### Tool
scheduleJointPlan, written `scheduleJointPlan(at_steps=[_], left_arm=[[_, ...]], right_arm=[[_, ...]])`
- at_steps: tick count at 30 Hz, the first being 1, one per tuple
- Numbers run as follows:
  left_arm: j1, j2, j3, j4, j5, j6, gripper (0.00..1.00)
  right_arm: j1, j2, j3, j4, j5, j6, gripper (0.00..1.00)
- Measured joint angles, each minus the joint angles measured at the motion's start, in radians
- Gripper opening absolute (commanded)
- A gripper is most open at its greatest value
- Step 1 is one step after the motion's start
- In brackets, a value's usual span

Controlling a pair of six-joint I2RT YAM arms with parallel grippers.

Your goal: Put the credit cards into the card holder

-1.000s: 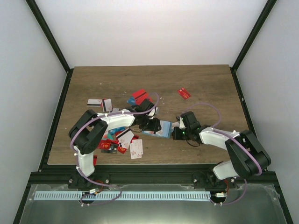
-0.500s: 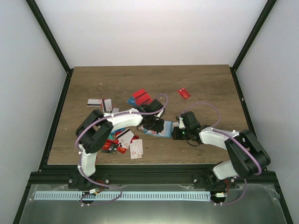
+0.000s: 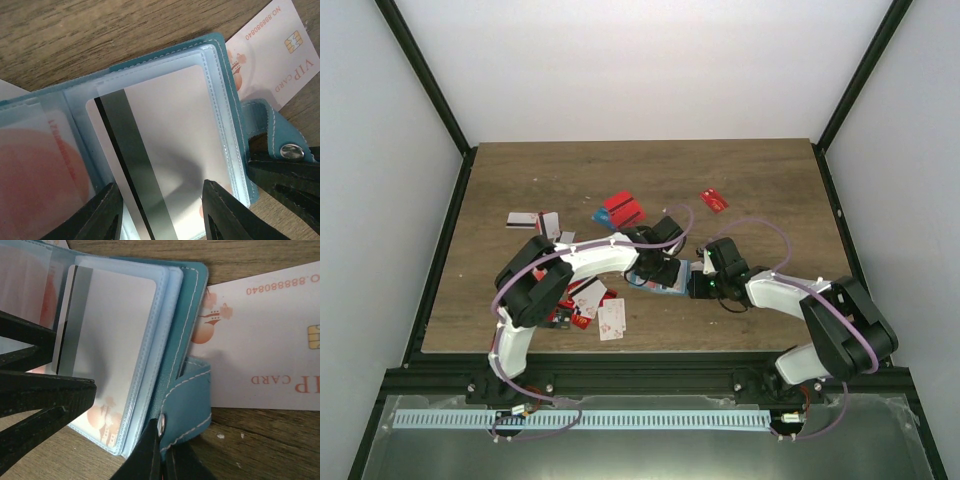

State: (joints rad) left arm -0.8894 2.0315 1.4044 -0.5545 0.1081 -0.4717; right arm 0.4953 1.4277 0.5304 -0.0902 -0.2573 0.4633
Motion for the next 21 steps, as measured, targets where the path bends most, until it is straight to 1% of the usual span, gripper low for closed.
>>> scheduleJointPlan(at_steps=[5,9,17,18,19,21], left_arm=[[-0.002,0.0,-0.001,0.005,0.002,-0.021,0.48],[-0.002,-0.013,-0.021,0.027,0.008,-0.037,0.51],[0.0,-0.109,-0.083,0.033,0.008,-0.041,0.52],[0.001,-0.124,-0.088,0.034,0.007,-0.04,0.51],[0.002,-0.14,-0.093,0.035,0.007,-0.037,0.48],[0.003,-0.169,-0.105,0.042,0.007,-0.03,0.34]], right_arm=[[0.0,0.0,0.0,-0.002,0.001,-0.002,0.01],[0.0,-0.001,0.005,-0.013,0.009,-0.003,0.01],[0.0,-0.039,0.005,-0.06,0.053,0.004,0.23],[0.0,-0.052,0.005,-0.064,0.055,0.007,0.25],[0.0,-0.062,0.005,-0.07,0.059,0.008,0.26],[0.0,-0.083,0.008,-0.089,0.065,0.01,0.27]])
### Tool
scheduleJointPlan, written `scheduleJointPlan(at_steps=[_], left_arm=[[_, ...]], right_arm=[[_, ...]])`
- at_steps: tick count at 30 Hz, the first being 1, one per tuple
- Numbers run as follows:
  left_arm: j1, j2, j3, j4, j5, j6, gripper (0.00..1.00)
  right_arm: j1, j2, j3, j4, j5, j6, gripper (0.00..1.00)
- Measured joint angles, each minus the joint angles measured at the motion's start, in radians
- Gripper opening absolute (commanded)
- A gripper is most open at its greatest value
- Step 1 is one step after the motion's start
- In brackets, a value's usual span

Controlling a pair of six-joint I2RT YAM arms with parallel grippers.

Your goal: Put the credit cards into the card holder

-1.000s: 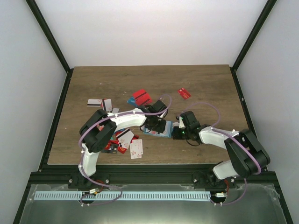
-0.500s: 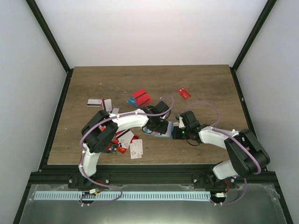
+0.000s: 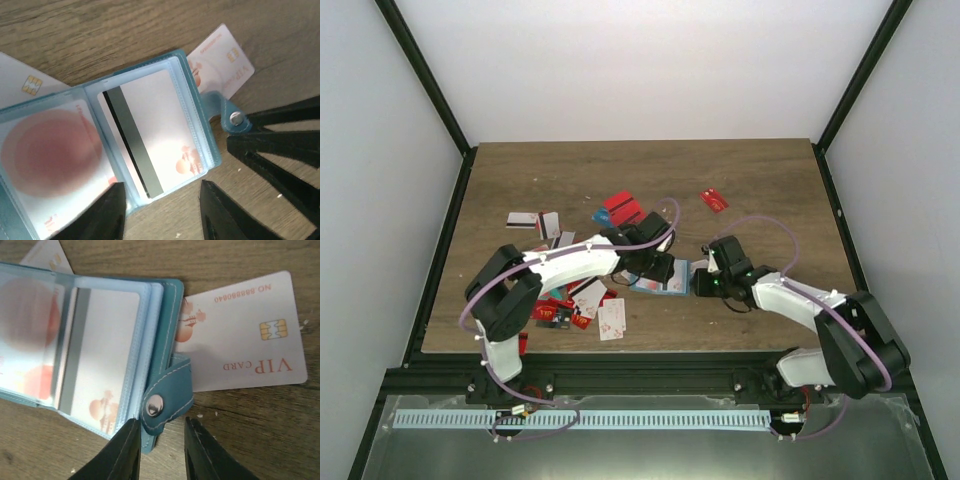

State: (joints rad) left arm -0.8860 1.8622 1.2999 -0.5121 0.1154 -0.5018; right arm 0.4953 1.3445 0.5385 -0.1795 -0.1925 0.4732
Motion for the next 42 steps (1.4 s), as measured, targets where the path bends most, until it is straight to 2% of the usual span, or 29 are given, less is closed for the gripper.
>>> scheduleJointPlan(at_steps=[3,10,17,25,42], left_arm=[[0.005,-0.035,-0.022,0.015,-0.002,0.016,0.16],[0.022,-0.032,-0.043,0.042,0.0,0.048,0.05],[0.035,-0.002,-0.047,0.069,0.014,0.071,0.04],[0.041,0.029,-0.053,0.1,0.053,0.095,0.04],[0.044,0.099,-0.068,0.137,0.074,0.109,0.04]], right_arm=[[0.0,-0.039,0.015,-0.034,0.006,0.0,0.29],[0.0,-0.115,0.052,-0.035,-0.069,0.022,0.34],[0.0,-0.025,0.062,0.02,-0.129,0.06,0.37],[-0.002,0.068,0.063,0.07,-0.146,0.074,0.36],[-0.009,0.121,0.063,0.109,-0.156,0.078,0.36]])
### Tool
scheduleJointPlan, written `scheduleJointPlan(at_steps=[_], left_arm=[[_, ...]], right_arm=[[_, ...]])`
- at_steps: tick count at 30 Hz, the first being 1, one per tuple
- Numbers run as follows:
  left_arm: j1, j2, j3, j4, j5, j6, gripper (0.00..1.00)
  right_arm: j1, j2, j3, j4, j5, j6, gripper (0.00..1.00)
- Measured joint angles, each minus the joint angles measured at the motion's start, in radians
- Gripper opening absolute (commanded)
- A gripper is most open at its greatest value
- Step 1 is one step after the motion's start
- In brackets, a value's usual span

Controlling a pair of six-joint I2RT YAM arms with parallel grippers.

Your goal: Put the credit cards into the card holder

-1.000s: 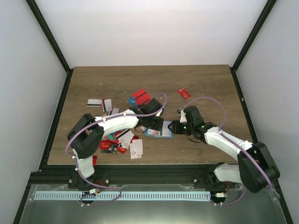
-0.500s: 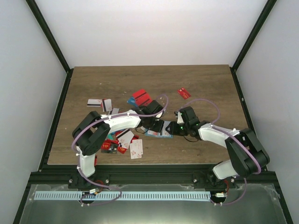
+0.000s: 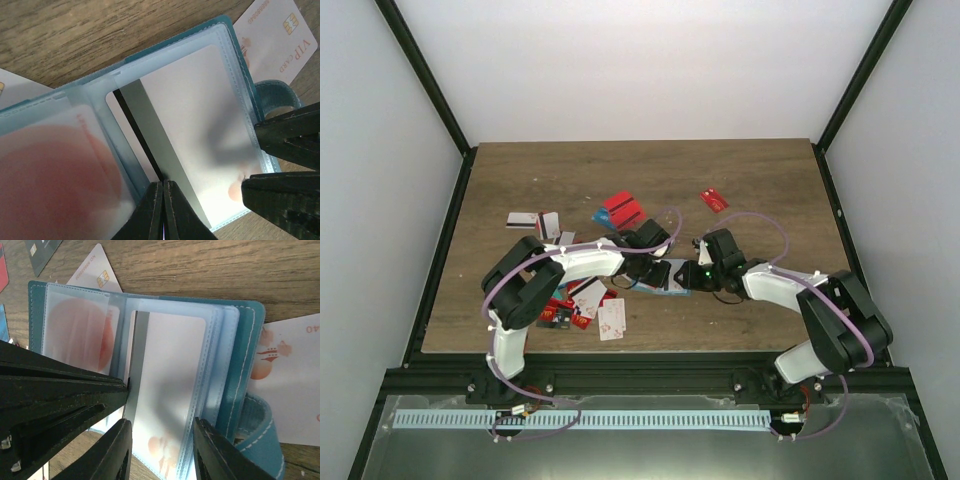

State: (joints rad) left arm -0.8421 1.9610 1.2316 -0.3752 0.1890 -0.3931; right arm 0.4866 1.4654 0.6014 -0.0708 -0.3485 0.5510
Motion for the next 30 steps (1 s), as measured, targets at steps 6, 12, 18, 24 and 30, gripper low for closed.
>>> scheduleJointPlan(at_steps=[6,12,18,24,30], left_arm=[[0.0,0.0,-0.012,0.023,0.0,-0.004,0.04],[0.002,0.0,-0.018,0.034,0.006,-0.008,0.04],[0.005,-0.001,-0.024,0.046,0.015,-0.018,0.04],[0.007,-0.019,-0.041,0.048,0.011,-0.025,0.04],[0.009,-0.062,-0.063,0.037,0.002,-0.042,0.04]], right_arm=[[0.0,0.008,0.0,0.006,-0.001,0.0,0.36],[-0.001,0.009,0.0,0.015,-0.021,0.0,0.36],[-0.008,0.006,0.0,0.034,-0.055,0.01,0.35],[-0.011,-0.01,0.0,0.061,-0.106,0.012,0.34],[-0.006,-0.01,0.008,0.081,-0.172,0.019,0.33]])
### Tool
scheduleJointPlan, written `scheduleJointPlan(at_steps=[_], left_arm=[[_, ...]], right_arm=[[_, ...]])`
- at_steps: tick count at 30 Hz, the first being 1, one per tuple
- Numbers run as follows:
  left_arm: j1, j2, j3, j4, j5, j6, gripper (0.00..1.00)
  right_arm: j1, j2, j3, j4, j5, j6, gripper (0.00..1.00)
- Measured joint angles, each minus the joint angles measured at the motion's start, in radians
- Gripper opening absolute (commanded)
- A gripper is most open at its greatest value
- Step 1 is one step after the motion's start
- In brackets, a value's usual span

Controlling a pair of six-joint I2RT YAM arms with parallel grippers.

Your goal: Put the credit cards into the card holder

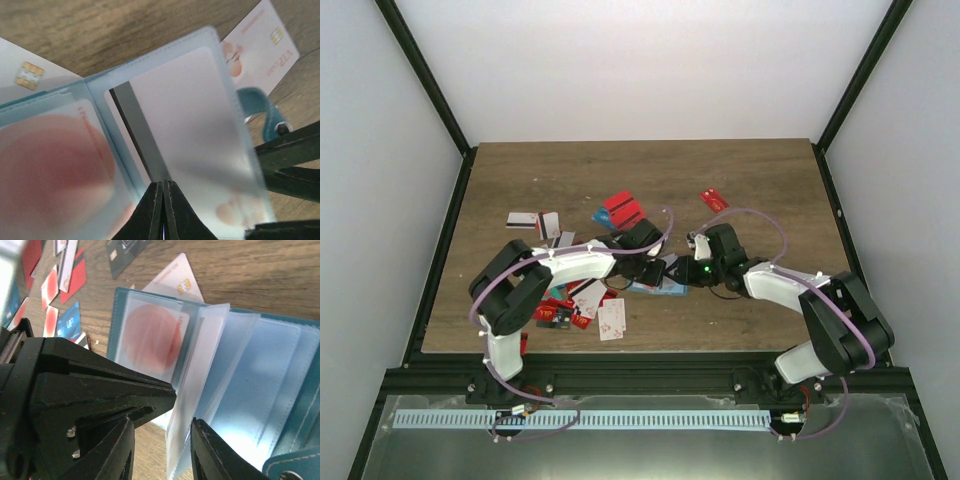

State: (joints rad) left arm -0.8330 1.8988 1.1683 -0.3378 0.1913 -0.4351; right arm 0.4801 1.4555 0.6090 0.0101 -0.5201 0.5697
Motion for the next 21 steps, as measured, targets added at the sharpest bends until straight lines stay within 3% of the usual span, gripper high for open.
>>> scheduleJointPlan(at_steps=[10,21], left_arm=[[0.048,-0.172,-0.081,0.005,-0.031,-0.042,0.04],[0.156,-0.397,-0.286,0.015,-0.064,-0.089,0.04]], right_arm=[[0.026,0.015,0.055,0.012,-0.037,0.015,0.33],[0.103,0.161,0.186,0.03,-0.042,0.032,0.32]])
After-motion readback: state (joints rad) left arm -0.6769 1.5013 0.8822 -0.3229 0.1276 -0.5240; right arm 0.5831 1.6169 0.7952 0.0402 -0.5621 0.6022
